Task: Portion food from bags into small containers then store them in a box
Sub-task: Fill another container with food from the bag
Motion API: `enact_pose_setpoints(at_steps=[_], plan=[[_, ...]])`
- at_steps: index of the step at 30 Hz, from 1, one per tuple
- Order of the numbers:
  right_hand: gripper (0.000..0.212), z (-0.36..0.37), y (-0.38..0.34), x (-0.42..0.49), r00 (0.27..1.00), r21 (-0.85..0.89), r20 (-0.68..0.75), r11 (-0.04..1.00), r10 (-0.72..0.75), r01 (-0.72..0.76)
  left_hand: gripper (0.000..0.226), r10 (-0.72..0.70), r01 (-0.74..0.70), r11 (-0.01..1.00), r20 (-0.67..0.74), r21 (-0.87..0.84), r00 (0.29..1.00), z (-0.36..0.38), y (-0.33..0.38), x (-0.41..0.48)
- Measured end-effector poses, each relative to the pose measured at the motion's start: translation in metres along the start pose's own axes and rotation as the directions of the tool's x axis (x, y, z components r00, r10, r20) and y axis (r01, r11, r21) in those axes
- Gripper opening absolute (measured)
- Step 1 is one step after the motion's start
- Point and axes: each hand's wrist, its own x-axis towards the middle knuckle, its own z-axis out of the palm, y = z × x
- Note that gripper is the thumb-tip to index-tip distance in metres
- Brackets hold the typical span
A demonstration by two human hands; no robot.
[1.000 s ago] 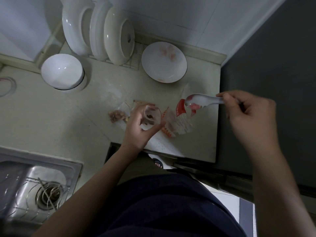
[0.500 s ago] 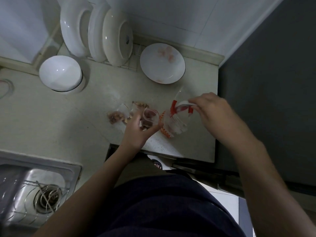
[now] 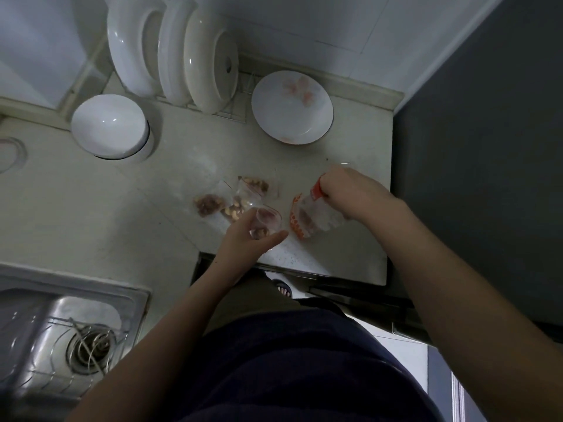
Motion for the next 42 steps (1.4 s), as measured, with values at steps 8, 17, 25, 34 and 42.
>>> enact_pose_setpoints(at_steps=[8, 17, 25, 34, 42], plan=[[0.029, 0.023, 0.001, 0.007, 0.991, 0.100, -0.086, 0.991, 0.100, -0.091, 0.036, -0.105, 0.104, 0.995, 0.035, 0.003, 0.994, 0.005, -0.006, 0.001], [0.029, 0.040, 0.028, 0.020, 0.958, 0.161, 0.042, 0.945, 0.283, -0.286, 0.035, -0.188, 0.187, 0.982, 0.070, 0.015, 0.980, 0.008, -0.001, 0.001], [0.033, 0.045, 0.051, 0.008, 0.883, 0.742, 0.393, 0.478, 0.258, -0.470, 0.035, -0.238, 0.237, 0.971, 0.145, 0.023, 0.960, 0.013, 0.000, 0.004], [0.005, 0.057, 0.058, -0.025, 0.911, 0.907, 0.370, 0.142, 0.183, -0.397, 0.033, -0.176, 0.191, 0.976, 0.138, -0.104, 0.975, 0.015, 0.003, 0.013], [0.024, 0.043, 0.067, -0.051, 0.928, 0.962, 0.266, -0.011, 0.261, -0.273, 0.038, -0.263, 0.293, 0.933, 0.159, -0.208, 0.952, 0.022, -0.006, 0.028]])
